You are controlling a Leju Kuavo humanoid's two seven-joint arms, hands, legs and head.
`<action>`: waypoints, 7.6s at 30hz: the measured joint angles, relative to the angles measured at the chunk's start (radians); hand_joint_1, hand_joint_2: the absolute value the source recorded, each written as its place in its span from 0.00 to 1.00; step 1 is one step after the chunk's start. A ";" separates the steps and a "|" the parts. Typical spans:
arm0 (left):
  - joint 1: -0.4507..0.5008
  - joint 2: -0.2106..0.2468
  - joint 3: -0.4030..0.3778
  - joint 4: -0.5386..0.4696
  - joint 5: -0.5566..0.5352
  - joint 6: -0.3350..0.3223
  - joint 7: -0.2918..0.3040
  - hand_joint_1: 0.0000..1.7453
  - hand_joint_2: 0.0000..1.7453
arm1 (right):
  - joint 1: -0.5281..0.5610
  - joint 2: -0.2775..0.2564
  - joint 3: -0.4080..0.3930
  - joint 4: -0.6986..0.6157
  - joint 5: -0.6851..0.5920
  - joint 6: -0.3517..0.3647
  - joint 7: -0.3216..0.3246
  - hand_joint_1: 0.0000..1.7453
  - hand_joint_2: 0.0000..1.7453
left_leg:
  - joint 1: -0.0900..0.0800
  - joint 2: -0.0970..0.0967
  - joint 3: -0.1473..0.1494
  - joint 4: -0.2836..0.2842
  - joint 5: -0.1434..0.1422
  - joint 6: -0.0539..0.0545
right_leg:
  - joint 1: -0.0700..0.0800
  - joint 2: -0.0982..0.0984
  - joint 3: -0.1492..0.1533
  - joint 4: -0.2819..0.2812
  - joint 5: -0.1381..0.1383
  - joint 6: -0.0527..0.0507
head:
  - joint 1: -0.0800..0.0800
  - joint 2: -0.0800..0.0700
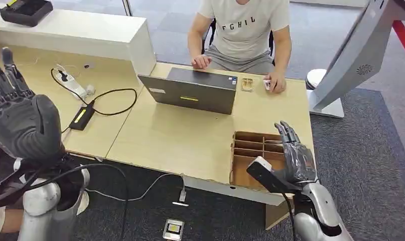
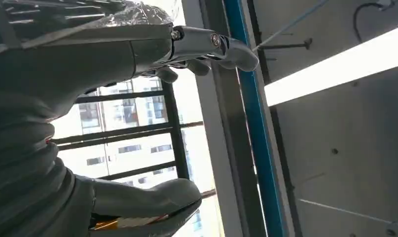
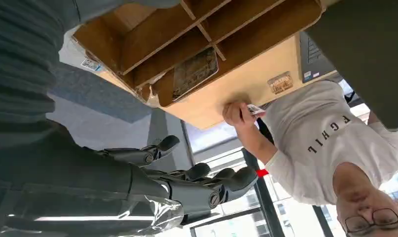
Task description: Pass the card to the sensor for recognition and then transmit it.
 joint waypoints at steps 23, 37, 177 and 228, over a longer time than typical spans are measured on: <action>0.001 -0.007 -0.001 0.011 0.009 0.004 -0.011 0.00 1.00 | -0.097 -0.008 -0.015 0.185 0.072 -0.037 0.024 0.00 1.00 | 0.000 0.000 0.000 0.000 0.000 0.000 | 0.000 0.000 0.000 0.000 0.000 0.000 | 0.000 0.000; 0.005 -0.007 -0.002 0.011 0.002 0.017 -0.011 0.00 1.00 | -0.120 -0.005 -0.018 0.249 0.076 -0.037 0.016 0.00 1.00 | 0.000 0.000 0.000 0.000 0.000 0.000 | 0.000 0.000 0.000 0.000 0.000 0.000 | 0.000 0.000; -0.013 -0.013 -0.033 0.019 -0.012 0.067 -0.004 0.00 1.00 | -0.165 0.072 0.025 0.355 0.027 -0.011 0.006 1.00 1.00 | 0.000 0.000 0.000 0.000 0.000 0.000 | 0.000 0.000 0.000 0.000 0.000 0.000 | 0.000 0.000; -0.080 -0.037 -0.035 0.060 0.064 -0.024 -0.041 0.00 1.00 | -0.600 0.172 0.022 0.482 0.090 -0.122 0.045 1.00 1.00 | 0.000 0.000 -0.001 0.000 0.001 0.000 | 0.000 0.000 0.000 0.000 0.001 0.000 | 0.000 0.000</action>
